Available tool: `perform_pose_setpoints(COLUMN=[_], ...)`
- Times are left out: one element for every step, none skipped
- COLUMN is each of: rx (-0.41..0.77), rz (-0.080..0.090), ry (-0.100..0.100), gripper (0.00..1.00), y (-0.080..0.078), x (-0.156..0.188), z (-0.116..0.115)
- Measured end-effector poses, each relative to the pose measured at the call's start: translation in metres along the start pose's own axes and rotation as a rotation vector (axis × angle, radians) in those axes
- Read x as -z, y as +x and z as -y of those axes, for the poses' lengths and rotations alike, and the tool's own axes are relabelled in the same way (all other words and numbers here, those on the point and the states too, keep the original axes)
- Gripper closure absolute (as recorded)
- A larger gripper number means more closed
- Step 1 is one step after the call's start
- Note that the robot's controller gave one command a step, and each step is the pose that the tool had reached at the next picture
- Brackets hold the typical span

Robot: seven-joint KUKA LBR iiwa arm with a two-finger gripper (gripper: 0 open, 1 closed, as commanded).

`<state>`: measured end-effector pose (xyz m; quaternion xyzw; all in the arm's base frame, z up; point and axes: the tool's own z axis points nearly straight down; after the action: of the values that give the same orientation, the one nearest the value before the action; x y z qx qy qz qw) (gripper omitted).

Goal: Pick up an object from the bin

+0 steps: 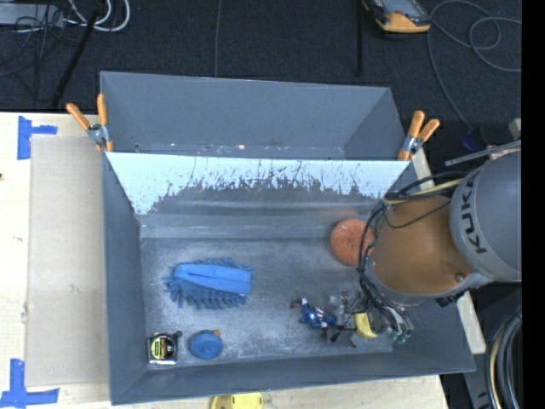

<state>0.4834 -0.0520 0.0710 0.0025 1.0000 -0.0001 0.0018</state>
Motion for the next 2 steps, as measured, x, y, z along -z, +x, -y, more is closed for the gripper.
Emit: perform_pose_setpoints(rx=[-0.014,-0.013], rz=[-0.015,-0.007], ry=[-0.002,-0.002], gripper=[1.0,1.0], y=[-0.001,-0.004], x=[0.042,0.057], z=[-0.014,-0.016])
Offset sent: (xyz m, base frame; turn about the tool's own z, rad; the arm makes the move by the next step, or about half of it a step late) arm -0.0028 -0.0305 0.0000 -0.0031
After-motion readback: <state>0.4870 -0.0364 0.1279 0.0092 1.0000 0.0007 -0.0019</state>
